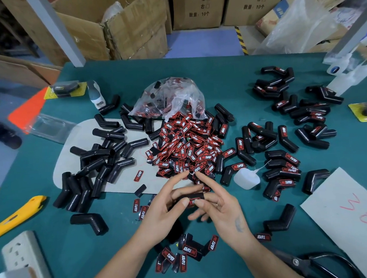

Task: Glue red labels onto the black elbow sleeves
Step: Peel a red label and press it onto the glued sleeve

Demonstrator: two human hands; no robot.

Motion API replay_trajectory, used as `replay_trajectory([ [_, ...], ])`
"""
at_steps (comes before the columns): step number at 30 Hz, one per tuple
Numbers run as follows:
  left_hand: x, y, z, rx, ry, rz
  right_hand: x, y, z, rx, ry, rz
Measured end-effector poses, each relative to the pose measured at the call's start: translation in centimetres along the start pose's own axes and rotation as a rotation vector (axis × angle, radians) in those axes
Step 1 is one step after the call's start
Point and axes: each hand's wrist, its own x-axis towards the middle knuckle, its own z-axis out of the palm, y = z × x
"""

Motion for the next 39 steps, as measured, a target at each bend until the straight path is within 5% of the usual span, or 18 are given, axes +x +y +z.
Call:
replay_trajectory([
  [6,0.1,-0.5,0.3,-0.068,0.037,0.031,0.3,0.3,-0.1,-0.014,-0.006,-0.003],
  [13,0.2,-1.4,0.9,0.274,0.249,0.28,0.3,0.8,-0.4,-0.005,-0.007,0.028],
  [24,0.3,-1.1,0.5,0.215,0.268,0.152,0.0,-0.3,-0.5,-0.166,0.068,-0.01],
  [39,0.1,-1.6,0.8,0.26,0.255,0.203,0.0,-0.4,-0.4,-0.017,0.078,0.033],
])
